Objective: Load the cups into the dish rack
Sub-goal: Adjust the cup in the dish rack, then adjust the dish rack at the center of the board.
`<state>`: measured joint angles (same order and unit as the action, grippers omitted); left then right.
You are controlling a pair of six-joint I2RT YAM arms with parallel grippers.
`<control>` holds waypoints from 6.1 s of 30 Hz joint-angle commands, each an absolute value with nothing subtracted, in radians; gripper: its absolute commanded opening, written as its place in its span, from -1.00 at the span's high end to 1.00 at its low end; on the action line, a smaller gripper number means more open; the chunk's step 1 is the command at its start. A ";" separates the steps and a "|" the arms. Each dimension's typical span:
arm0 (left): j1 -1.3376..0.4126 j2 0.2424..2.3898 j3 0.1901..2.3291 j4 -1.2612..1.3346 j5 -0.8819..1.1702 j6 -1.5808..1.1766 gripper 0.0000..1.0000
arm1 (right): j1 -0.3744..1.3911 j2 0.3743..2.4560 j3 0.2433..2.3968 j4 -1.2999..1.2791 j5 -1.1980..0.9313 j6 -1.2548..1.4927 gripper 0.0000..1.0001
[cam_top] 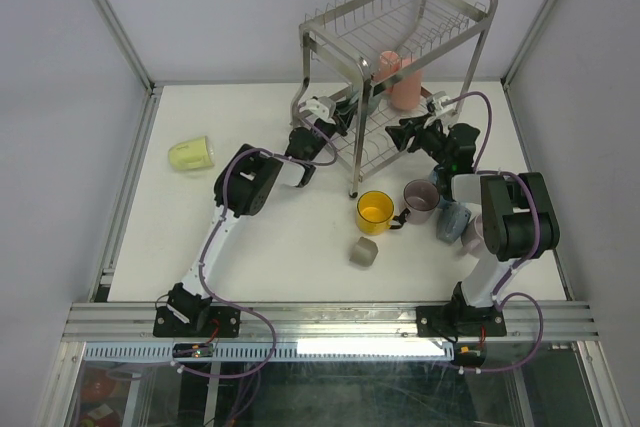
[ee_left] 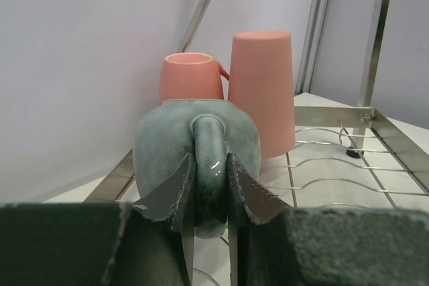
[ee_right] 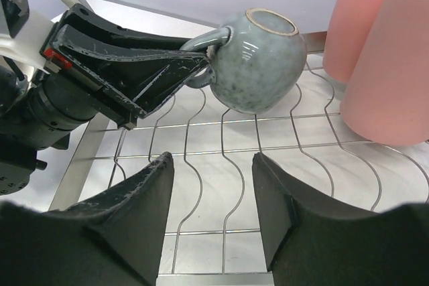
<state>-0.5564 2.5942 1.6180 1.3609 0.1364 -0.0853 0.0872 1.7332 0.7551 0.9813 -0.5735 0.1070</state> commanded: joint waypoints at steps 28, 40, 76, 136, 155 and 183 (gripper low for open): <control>-0.532 2.323 1.312 1.420 0.163 -0.059 0.30 | 0.121 1.792 0.910 0.834 -0.599 -0.013 -0.28; -0.532 2.158 1.064 1.526 0.156 -0.120 0.03 | 0.102 1.631 0.834 0.719 -0.706 -0.157 -0.30; -0.712 1.362 0.839 0.617 0.097 -0.356 -0.88 | -0.360 1.834 1.393 0.513 -0.740 -0.269 -0.99; -0.693 1.698 1.112 0.636 0.114 -0.029 1.00 | -0.267 1.960 1.705 0.609 -0.905 0.019 1.00; -0.557 1.658 0.954 0.758 0.239 0.002 1.00 | -0.243 1.666 1.402 0.844 -1.000 0.056 1.00; -0.436 1.653 0.909 0.798 0.331 -0.043 1.00 | -0.200 1.421 1.109 0.961 -1.135 0.245 1.00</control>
<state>-0.4492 1.6737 0.9436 0.7948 0.4252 -0.0483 -0.2504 1.6287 1.0855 0.6655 -0.9539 0.0868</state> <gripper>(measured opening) 0.145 0.277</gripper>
